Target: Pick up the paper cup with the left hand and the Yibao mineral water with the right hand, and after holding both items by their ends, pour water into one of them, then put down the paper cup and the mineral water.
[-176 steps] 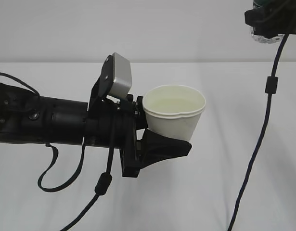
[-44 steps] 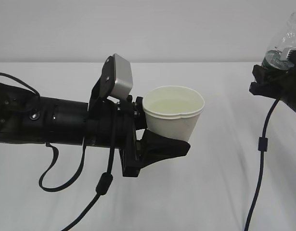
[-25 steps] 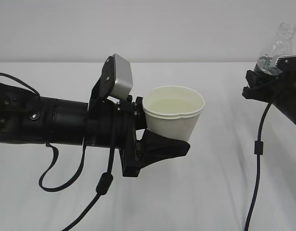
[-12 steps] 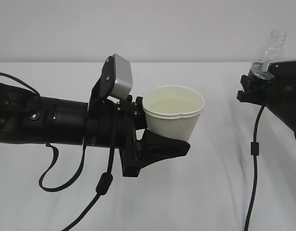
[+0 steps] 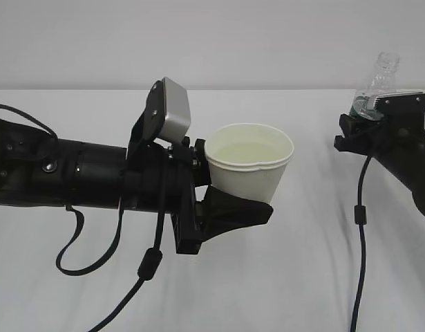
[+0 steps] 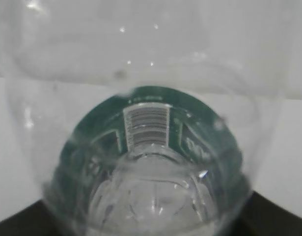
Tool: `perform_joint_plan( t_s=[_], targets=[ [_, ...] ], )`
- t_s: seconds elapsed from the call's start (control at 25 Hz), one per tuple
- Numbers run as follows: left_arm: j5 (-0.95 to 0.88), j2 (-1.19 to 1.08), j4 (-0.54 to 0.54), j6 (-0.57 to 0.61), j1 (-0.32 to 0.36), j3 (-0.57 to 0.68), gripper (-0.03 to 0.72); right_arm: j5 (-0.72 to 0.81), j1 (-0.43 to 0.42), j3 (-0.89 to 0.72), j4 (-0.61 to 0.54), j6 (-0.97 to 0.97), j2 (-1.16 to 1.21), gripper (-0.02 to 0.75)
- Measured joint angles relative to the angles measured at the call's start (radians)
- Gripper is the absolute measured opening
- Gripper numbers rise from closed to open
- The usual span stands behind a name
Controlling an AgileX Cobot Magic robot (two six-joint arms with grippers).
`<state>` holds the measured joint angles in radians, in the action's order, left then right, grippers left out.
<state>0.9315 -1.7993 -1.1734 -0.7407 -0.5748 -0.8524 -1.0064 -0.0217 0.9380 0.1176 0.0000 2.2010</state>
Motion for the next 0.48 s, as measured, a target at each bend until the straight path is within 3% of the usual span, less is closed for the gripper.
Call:
perform_joint_plan(
  t_s=[0.48],
  targets=[
    [-0.002, 0.000, 0.000, 0.000, 0.000, 0.000, 0.457, 0.002, 0.000, 0.027, 0.010, 0.000, 0.078, 0.411]
  ],
)
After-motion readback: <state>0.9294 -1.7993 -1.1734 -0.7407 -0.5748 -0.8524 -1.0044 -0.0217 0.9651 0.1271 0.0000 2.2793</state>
